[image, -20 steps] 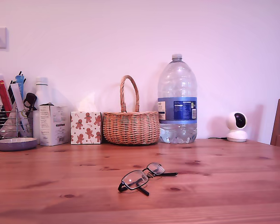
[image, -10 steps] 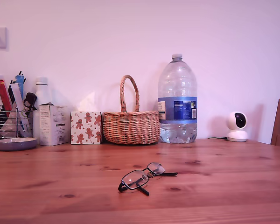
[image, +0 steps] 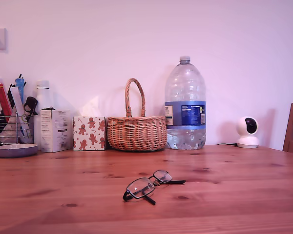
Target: Pick up the glasses and close them, then place them back on the table
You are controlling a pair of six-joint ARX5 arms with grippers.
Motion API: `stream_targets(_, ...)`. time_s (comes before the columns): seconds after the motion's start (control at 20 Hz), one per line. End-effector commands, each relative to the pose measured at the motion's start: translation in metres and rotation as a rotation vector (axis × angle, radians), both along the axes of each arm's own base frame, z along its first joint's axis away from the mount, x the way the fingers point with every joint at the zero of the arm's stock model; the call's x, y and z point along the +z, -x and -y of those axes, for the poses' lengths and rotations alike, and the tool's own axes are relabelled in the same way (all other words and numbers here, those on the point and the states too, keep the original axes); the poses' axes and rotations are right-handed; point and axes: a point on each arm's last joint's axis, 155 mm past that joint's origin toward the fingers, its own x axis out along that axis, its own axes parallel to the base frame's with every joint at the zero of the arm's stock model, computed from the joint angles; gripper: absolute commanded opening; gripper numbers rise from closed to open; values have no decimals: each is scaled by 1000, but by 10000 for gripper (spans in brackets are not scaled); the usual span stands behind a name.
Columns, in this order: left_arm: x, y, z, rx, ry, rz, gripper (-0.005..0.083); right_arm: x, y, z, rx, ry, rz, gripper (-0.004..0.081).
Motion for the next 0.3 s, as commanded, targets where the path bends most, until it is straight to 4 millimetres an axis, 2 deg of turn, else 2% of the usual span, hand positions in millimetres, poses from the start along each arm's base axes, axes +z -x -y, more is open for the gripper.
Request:
stream_targets(0.0,-17,2,1,-5,-9,-47,-19,-12,4,0,0,-3,-57,-13)
stream_targets(0.2,-32,8,-1,-5,-26,-109,-19,-41,17,1,0,7,-185,-13)
stream_targets(0.25,-35,9,-1,-4,-29,-120,-19,-42,18,1,0,7,-189,-13)
